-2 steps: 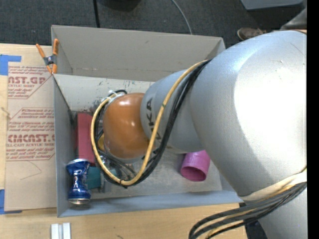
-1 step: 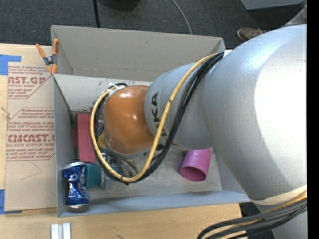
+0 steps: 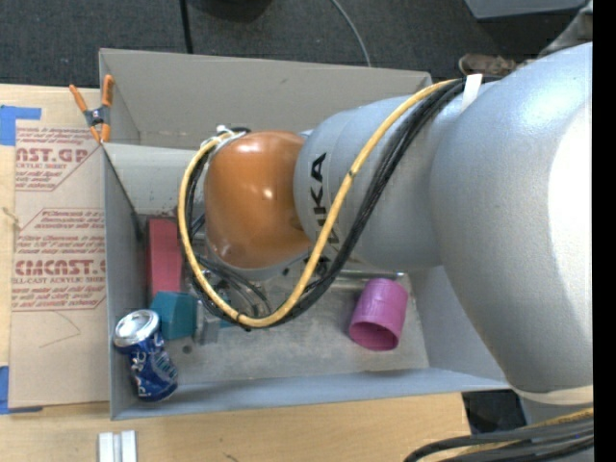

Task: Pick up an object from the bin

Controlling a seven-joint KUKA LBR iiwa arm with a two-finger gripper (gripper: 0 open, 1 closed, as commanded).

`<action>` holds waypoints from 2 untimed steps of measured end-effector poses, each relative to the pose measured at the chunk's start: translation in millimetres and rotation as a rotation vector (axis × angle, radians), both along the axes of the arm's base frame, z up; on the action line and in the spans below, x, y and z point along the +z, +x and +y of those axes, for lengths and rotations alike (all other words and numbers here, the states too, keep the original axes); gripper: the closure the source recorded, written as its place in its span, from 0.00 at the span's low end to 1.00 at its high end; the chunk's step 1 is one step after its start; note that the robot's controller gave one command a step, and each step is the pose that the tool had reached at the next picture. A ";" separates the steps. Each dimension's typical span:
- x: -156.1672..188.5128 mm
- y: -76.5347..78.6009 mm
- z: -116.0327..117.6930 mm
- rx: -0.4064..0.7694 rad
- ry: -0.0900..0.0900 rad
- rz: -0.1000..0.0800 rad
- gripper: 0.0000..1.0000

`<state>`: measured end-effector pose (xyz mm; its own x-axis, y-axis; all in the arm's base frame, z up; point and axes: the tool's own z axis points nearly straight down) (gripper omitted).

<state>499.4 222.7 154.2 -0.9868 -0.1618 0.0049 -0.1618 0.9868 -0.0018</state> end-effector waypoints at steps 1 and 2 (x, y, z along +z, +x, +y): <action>2.4 4.5 1.6 -0.011 0.000 -0.001 1.00; 41.1 8.2 2.3 -0.028 -0.005 0.011 1.00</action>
Offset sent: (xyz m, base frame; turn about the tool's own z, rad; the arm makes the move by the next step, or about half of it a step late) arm 0.0264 0.0025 0.1867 0.0725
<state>507.6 225.0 195.4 -0.9908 -0.1342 0.0168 -0.1343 0.9909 -0.0051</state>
